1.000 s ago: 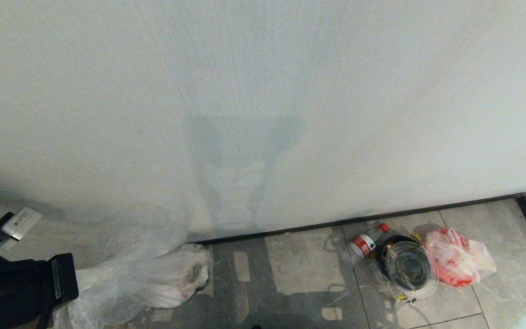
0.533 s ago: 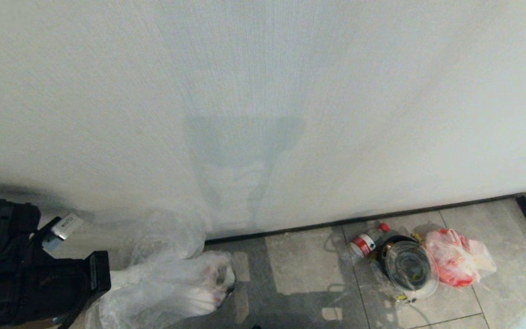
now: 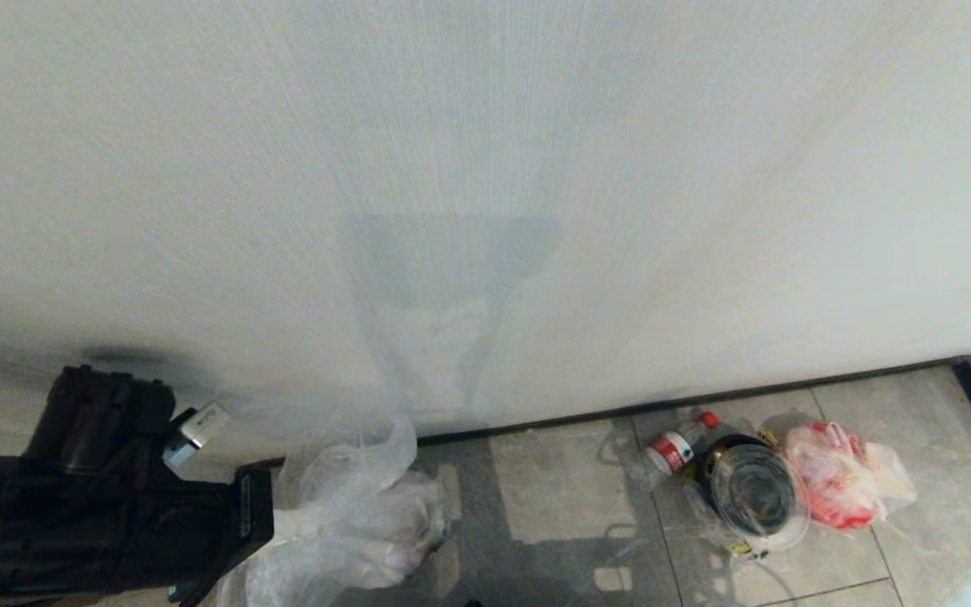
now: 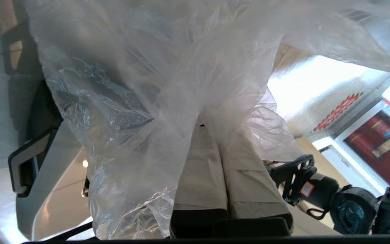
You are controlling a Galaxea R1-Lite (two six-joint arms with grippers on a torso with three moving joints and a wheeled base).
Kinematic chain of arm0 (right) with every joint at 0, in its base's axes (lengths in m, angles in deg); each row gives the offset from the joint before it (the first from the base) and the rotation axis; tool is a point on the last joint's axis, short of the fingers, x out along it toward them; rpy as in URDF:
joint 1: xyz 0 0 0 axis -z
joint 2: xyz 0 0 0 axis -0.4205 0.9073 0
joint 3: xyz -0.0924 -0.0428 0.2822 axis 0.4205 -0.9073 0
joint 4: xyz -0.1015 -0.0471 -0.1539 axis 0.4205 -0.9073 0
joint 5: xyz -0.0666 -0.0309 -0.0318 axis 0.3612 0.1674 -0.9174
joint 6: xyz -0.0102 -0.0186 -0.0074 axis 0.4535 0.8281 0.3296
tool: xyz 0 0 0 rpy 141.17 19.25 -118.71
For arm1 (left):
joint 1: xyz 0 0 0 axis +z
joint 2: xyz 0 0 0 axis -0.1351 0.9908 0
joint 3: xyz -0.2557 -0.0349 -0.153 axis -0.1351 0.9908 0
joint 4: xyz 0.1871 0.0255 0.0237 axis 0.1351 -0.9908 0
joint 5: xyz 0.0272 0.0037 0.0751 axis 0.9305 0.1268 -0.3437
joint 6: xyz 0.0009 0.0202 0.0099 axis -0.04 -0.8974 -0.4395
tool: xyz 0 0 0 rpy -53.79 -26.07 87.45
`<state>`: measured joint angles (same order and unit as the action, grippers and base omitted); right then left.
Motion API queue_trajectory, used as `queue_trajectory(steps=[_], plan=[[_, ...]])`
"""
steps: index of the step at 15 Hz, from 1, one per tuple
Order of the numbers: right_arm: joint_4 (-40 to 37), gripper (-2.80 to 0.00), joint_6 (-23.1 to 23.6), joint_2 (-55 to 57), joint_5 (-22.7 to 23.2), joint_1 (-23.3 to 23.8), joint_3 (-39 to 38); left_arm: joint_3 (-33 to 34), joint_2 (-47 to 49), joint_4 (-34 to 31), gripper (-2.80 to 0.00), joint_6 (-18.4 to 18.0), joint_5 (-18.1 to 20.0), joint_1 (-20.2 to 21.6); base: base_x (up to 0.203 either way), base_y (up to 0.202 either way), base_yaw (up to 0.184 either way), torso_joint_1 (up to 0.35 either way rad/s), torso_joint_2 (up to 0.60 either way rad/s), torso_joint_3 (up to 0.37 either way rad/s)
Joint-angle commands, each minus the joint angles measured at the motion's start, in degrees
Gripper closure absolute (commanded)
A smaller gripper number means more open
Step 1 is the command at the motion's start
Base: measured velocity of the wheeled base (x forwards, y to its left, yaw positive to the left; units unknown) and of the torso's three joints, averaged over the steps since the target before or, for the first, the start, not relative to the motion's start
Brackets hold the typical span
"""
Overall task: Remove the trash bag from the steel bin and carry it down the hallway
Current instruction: Put the trash bag at the door
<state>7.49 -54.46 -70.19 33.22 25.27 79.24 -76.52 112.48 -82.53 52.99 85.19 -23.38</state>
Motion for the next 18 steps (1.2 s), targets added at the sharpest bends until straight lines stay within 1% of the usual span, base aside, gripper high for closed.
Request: queue_trajectory(steps=[1,3,5,8,11,15,18], plan=[[0.02,0.0,0.02,-0.04,-0.06,0.04,0.0,0.01,2.89,0.55,0.0,0.39,0.04,-1.63,0.0,0.0,0.0,0.0,0.0,0.0],[0.02,0.0,0.02,-0.04,-0.08,0.04,0.0,0.0,5.54,2.17,0.0,0.75,0.03,-2.55,0.0,0.0,0.0,0.0,0.0,0.0],[0.02,0.0,0.02,-0.04,0.0,0.04,0.0,0.0,8.36,4.84,0.0,2.5,-0.13,-3.89,0.0,0.0,0.0,0.0,0.0,0.0],[0.02,0.0,0.02,-0.04,-0.07,0.04,0.0,-0.12,12.95,7.98,0.0,3.07,-0.31,-4.23,0.0,0.0,0.0,0.0,0.0,0.0],[0.02,0.0,0.02,-0.04,0.0,0.04,0.0,-0.44,18.03,13.07,0.0,3.78,-1.4,-4.35,0.0,0.0,0.0,0.0,0.0,0.0],[0.02,0.0,0.02,-0.04,0.0,0.04,0.0,-1.39,23.21,16.58,0.0,4.57,-1.64,-4.77,0.0,0.0,0.0,0.0,0.0,0.0],[0.02,0.0,0.02,-0.04,0.0,-0.05,0.0,-1.63,23.3,17.25,0.0,4.49,-1.63,-4.77,0.0,0.0,0.0,0.0,0.0,0.0]])
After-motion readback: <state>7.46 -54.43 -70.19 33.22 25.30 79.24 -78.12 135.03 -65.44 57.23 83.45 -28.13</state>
